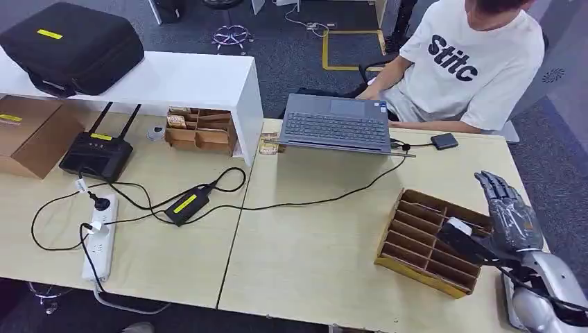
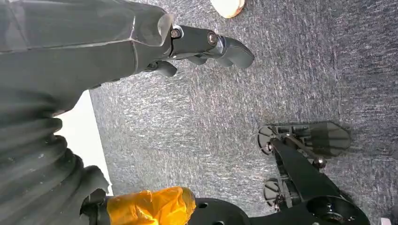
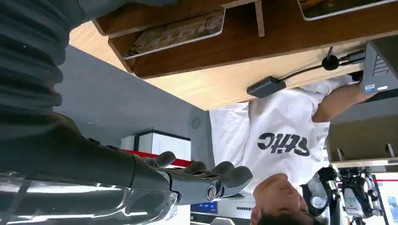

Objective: Pass the card to the sensor for recognition and then transmit it.

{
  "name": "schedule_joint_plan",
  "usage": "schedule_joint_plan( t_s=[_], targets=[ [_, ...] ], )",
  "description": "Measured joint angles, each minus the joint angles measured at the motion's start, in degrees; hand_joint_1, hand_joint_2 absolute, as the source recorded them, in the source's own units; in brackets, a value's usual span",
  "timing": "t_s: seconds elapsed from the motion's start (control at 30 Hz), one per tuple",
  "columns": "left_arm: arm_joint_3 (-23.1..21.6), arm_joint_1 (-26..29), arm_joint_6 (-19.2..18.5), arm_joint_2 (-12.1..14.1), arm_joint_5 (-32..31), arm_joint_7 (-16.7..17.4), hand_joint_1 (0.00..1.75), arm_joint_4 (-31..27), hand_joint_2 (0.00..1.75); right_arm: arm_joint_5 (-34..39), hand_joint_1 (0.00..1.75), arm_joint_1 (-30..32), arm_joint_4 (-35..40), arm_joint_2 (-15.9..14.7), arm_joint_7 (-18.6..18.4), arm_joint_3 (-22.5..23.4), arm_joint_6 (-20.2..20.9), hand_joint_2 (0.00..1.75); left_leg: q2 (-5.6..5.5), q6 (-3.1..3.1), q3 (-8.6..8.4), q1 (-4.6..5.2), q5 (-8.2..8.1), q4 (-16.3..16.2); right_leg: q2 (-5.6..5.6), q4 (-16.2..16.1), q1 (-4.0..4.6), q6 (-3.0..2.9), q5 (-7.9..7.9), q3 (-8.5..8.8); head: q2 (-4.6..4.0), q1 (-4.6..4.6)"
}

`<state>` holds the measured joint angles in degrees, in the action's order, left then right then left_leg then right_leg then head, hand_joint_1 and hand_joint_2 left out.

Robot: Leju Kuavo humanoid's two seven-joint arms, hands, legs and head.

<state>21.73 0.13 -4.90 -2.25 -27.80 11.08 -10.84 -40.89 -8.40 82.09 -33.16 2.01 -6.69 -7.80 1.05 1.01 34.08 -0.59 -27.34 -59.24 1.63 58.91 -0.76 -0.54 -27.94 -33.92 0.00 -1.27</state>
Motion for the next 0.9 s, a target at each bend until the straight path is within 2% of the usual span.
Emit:
schedule_joint_plan(
  t_s=[0.43,0.47,0.5,0.53,0.57,0.6,0.9],
  targets=[
    [0.00,-0.01,0.00,0.00,0.00,0.02,0.00,0.00,1.75,0.00,0.00,-0.62,-1.03,0.24,0.00,-0.35,-0.11,1.75,0.00,0.00,-0.01,0.00,0.00,0.00,0.00,0.00,0.00,0.00,0.00,0.02,0.00,0.00],
    [0.00,-0.01,-0.02,0.00,-0.02,0.02,0.00,0.00,1.75,-0.07,0.33,-0.64,-1.07,0.24,-0.02,-0.35,-0.13,1.75,0.00,0.00,-0.01,0.00,0.00,0.00,0.00,0.00,0.00,0.00,0.00,0.02,0.00,0.00],
    [0.00,-0.01,-0.02,0.00,-0.04,0.02,0.00,0.00,1.75,-0.09,1.48,-0.65,-1.09,0.24,-0.02,-0.35,-0.13,1.75,0.00,0.00,-0.01,0.00,0.00,0.00,0.00,0.00,0.00,0.00,0.00,0.02,0.00,0.00],
    [0.00,-0.01,-0.04,0.00,-0.09,0.02,0.00,0.00,1.75,-0.09,1.69,-0.65,-1.16,0.26,-0.09,-0.39,-0.13,1.75,0.00,0.00,-0.01,0.00,0.00,0.00,0.00,0.00,0.00,0.00,0.00,0.02,0.00,0.00],
    [0.00,-0.01,-0.04,0.00,-0.11,0.02,0.00,0.00,1.75,-0.09,1.75,-0.65,-1.33,0.26,-0.09,-0.50,-0.13,1.75,0.00,0.00,-0.01,0.00,0.00,0.00,0.00,0.00,0.00,0.00,0.00,0.02,0.00,0.00],
    [0.00,-0.01,-0.04,0.00,-0.13,0.02,0.00,0.00,1.75,-0.09,1.71,-0.64,-1.44,0.31,-0.09,-0.59,-0.15,1.75,0.00,0.00,-0.01,0.00,0.00,0.00,0.00,0.00,0.00,0.00,0.00,0.02,0.00,0.00],
    [0.00,-0.01,-0.04,0.00,-0.17,0.02,0.00,0.00,1.75,-0.07,1.75,-0.59,-2.21,0.46,-0.07,-0.92,-0.26,1.75,0.00,0.00,-0.02,0.00,0.00,0.00,0.00,0.00,0.00,0.00,0.00,0.01,0.00,-0.02]
  ],
)
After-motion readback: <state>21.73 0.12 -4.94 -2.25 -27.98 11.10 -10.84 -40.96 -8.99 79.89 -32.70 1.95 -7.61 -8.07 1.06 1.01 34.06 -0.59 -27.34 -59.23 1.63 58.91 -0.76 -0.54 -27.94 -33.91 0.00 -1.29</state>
